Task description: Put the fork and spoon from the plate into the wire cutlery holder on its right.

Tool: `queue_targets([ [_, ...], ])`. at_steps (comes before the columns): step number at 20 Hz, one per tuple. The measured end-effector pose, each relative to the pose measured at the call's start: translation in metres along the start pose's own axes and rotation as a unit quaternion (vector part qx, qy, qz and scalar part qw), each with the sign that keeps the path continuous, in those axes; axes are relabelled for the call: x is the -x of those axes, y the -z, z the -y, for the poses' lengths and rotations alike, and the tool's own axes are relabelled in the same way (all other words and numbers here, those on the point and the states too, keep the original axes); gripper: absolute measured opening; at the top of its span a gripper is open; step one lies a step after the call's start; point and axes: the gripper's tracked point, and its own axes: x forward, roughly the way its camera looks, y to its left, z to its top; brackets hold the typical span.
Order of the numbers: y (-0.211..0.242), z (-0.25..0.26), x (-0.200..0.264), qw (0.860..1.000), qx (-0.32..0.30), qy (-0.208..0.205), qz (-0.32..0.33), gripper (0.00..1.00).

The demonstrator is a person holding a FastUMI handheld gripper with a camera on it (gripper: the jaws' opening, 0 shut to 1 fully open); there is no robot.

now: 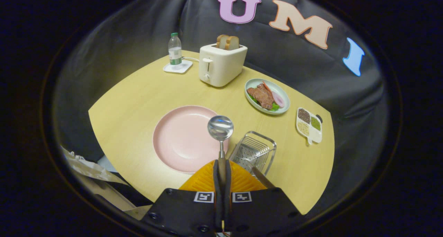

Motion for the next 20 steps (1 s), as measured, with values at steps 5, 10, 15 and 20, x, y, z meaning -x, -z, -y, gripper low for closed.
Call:
queue_targets([
  [5, 0.009, 0.025, 0.009, 1.000, 0.019, 0.014, -0.020, 0.06],
  [10, 0.023, 0.052, 0.012, 0.998, 0.013, 0.033, -0.049, 0.07],
  [15, 0.025, 0.054, 0.008, 0.997, -0.002, 0.032, -0.067, 0.07],
  [20, 0.028, 0.050, 0.004, 0.996, -0.009, 0.032, -0.078, 0.10],
])
